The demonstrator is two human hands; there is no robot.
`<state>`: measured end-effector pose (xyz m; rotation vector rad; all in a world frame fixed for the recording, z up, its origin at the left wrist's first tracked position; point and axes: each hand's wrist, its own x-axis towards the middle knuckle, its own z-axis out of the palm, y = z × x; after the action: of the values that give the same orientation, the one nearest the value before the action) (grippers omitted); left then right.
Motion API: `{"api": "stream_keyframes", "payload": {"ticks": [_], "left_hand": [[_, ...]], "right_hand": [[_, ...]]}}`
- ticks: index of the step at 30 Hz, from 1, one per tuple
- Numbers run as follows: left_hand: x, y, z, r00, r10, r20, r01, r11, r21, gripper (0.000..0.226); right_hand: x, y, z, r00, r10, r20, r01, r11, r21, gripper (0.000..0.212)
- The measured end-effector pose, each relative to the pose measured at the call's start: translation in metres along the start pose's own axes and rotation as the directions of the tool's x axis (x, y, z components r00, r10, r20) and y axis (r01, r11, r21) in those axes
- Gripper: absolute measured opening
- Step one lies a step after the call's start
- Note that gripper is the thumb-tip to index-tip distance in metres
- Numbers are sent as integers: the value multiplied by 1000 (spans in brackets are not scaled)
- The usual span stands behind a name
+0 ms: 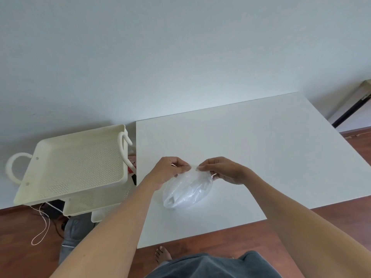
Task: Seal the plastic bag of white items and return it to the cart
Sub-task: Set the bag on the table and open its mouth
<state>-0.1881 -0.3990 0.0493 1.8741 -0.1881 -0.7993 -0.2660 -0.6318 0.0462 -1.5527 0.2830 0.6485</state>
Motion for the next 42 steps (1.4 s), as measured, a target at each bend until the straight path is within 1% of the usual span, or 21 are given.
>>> {"api": "stream_keyframes", "payload": {"ticks": [2,4,6,8,9,10,11,13,14,16,18,19,22,24,26,29,31,36,38,40,42], "left_hand": [[0,2,-4,1000,-10,15,10,999,-39,21],[1,6,-6,999,-28,31,30,997,-74,19],[0,12,-7,998,-21,56,27,993,-113,15],[0,17,-8,998,0,60,9,991,-135,16],[0,18,-10,999,10,48,-3,991,-136,16],[0,19,-11,999,21,26,-18,991,-133,16],[1,18,-13,999,32,-5,-33,992,-125,16],[1,15,-16,997,48,-68,-56,992,-111,13],[1,13,-18,996,47,-79,-56,992,-114,11],[0,11,-20,998,24,-50,-31,989,-144,9],[-1,14,-19,1000,-3,-8,1,982,-187,11],[-1,16,-18,1000,-6,5,7,982,-191,15],[-2,20,-13,999,11,47,-5,994,-107,27],[-2,21,-12,998,19,56,-14,996,-93,28],[-3,21,-13,999,15,38,-10,993,-121,25],[-5,17,-16,1000,2,-12,-4,987,-161,19],[-5,14,-17,1000,6,-27,-10,986,-167,16],[-1,11,-11,991,76,-113,-74,997,23,17],[0,12,-7,987,119,-104,-115,992,45,18],[2,13,-4,985,134,-107,-128,990,64,17],[4,15,-3,981,110,-157,-98,992,84,18]], "right_hand": [[0,-7,-1,998,-51,-25,50,997,-50,28],[3,-12,1,980,-151,-132,139,986,-93,25],[8,-16,5,931,-256,-259,229,965,-128,22],[14,-19,11,879,-334,-340,286,940,-184,28],[16,-21,13,866,-351,-357,298,934,-196,32],[17,-22,14,870,-344,-353,294,937,-186,35],[16,-24,13,893,-311,-325,267,948,-173,36],[12,-26,9,954,-202,-220,164,970,-178,33],[10,-25,7,972,-157,-175,127,977,-173,30],[10,-25,4,983,-125,-136,113,989,-95,27],[11,-26,7,978,-143,-155,142,990,-18,21],[11,-28,9,970,-164,-181,165,986,-13,17],[13,-33,15,937,-244,-250,241,970,-40,19],[15,-36,17,918,-280,-282,275,960,-60,17],[15,-39,15,921,-275,-277,266,962,-69,15],[13,-37,7,974,-142,-178,141,990,-18,22],[12,-35,2,983,-107,-149,102,994,-40,24],[13,-40,11,932,-244,-268,226,969,-97,10],[16,-41,17,908,-301,-290,263,951,-162,11],[19,-39,20,883,-349,-315,301,934,-191,16],[19,-38,19,893,-315,-322,271,947,-174,23]]}}
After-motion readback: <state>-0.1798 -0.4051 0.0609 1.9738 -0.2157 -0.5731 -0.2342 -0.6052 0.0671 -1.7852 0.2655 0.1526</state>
